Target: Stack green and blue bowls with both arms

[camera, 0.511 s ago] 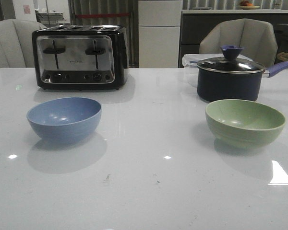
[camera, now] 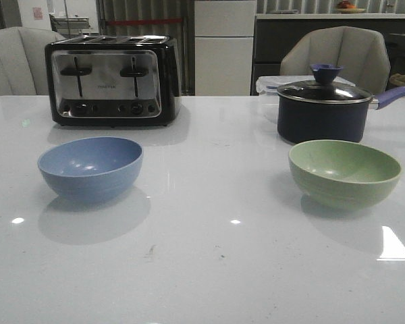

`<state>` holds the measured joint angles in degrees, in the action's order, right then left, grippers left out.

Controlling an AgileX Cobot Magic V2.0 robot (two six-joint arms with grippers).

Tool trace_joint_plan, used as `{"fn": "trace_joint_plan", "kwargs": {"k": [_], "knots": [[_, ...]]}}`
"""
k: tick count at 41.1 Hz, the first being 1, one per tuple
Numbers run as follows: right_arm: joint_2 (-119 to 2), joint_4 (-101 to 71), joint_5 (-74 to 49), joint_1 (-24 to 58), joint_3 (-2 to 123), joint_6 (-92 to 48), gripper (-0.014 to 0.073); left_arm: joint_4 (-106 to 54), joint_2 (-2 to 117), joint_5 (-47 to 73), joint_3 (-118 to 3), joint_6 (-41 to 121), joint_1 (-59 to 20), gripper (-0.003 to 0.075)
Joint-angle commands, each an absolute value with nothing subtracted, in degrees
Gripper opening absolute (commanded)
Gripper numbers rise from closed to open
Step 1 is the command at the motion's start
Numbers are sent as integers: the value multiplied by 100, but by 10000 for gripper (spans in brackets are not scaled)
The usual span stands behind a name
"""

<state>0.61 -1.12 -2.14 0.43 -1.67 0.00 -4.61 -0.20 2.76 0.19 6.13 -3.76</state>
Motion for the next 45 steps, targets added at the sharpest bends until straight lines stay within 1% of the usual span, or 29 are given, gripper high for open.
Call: {"fn": "trace_joint_plan", "kwargs": {"k": [1, 12, 18, 24, 29, 39, 45], "knots": [[170, -79, 278, 10, -142, 0, 28, -518, -135, -204, 43, 575, -356, 99], [170, -68, 389, 10, -132, 0, 28, -518, -135, -303, 43, 575, -356, 99], [170, -72, 128, 23, 217, 0, 28, -528, -135, -471, -232, 551, -356, 99], [58, -72, -569, 23, 1114, 0, 28, -528, -77, 279, -1106, 551, -356, 99], [-348, -72, -1136, 23, 1918, 0, 28, -528, 268, 1032, -1962, 551, -356, 99], [-1578, -72, -2419, 23, 3480, 0, 28, -550, 1458, 2395, -3472, 551, -356, 99], [-2304, -72, -3137, 23, 3998, 0, 28, -613, 2141, 2744, -3843, 551, -356, 99]]}}
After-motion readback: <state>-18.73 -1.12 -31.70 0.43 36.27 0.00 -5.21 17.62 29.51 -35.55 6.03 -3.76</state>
